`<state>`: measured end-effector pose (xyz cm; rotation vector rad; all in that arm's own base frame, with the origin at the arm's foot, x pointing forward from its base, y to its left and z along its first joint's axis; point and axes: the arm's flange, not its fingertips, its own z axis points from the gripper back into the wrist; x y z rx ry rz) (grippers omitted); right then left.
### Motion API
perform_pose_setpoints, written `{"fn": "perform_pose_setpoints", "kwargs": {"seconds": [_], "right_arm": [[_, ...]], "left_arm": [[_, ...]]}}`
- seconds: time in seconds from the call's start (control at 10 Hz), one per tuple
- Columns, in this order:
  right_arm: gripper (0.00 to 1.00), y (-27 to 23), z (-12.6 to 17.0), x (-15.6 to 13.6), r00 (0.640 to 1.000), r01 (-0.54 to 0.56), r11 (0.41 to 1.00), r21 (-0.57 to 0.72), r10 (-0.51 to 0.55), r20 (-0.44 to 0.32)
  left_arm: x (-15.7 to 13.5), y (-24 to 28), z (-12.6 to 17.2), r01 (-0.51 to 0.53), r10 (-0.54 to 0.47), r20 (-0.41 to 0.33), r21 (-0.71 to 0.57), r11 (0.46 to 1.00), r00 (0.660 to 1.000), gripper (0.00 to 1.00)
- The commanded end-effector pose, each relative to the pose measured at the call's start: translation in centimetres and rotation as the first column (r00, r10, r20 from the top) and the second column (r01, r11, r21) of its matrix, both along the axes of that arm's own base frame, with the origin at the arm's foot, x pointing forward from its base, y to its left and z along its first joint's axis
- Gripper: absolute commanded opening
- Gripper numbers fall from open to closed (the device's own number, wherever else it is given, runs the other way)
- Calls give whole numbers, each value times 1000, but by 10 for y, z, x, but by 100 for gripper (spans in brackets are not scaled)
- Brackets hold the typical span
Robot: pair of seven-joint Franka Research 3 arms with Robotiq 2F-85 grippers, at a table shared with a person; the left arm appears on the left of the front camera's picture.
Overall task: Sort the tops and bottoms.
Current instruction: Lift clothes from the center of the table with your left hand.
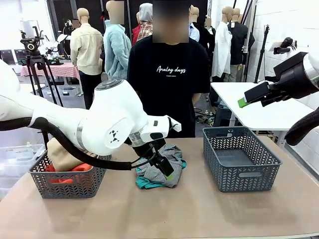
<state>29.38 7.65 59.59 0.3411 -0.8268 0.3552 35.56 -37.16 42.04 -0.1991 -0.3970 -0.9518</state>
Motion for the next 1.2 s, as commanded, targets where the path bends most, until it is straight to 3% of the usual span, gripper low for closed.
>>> {"fn": "perform_pose_setpoints", "kwargs": {"seconds": [0.0, 0.3, 0.6, 1.1], "right_arm": [[100, 0, -2, 0, 1000, 8, 1000, 9, -8, -5], [100, 0, -2, 0, 1000, 8, 1000, 9, -8, -5], [100, 0, -2, 0, 1000, 8, 1000, 9, -8, -5], [100, 0, -2, 0, 1000, 8, 1000, 9, -8, -5]], "left_arm": [[17, -5, 7, -56, 55, 31, 10, 998, 998, 100], [92, -23, -10, -136, 135, 25, 57, 989, 991, 100], [146, -32, -39, -184, 187, -9, 147, 972, 982, 100], [181, -30, -66, -256, 270, -61, 176, 951, 961, 100]]}}
